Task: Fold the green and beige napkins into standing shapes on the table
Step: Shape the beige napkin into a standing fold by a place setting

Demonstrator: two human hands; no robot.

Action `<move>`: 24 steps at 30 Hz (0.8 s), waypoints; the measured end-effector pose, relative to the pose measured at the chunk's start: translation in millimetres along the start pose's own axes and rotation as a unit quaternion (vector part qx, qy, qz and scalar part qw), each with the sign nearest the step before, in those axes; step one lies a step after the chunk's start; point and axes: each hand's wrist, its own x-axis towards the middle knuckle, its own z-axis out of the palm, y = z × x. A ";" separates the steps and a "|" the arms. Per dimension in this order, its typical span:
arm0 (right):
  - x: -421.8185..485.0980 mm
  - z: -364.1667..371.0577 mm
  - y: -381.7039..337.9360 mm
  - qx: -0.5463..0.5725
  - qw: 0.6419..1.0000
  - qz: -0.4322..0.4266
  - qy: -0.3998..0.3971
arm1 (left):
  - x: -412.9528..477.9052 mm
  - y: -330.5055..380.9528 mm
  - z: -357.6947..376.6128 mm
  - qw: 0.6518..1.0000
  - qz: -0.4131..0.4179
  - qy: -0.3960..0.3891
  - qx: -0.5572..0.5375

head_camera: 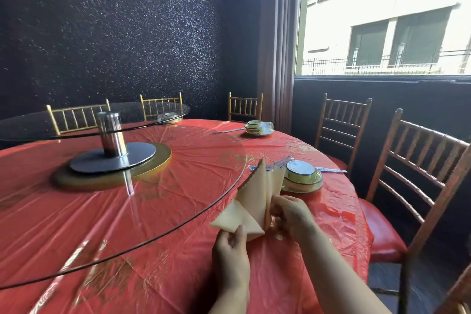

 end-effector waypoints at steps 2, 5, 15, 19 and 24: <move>5.2 11.0 -2.1 0.014 1.000 -0.003 0.003 | 1.6 0.7 -0.5 1.000 0.012 0.009 -0.001; 9.5 19.2 -5.6 -0.009 1.000 -0.001 0.010 | 4.5 0.8 -1.0 1.000 0.016 0.011 0.010; 18.4 2.8 2.8 -0.006 0.999 0.010 0.049 | 3.7 -3.0 1.2 0.999 0.022 -0.009 0.022; 16.7 2.9 1.9 -0.009 0.998 0.013 0.065 | 3.9 -3.8 -0.7 1.000 0.022 0.004 0.018; 15.3 2.5 0.1 0.010 0.997 0.027 0.072 | 3.4 -5.0 -2.3 1.000 0.017 0.002 0.015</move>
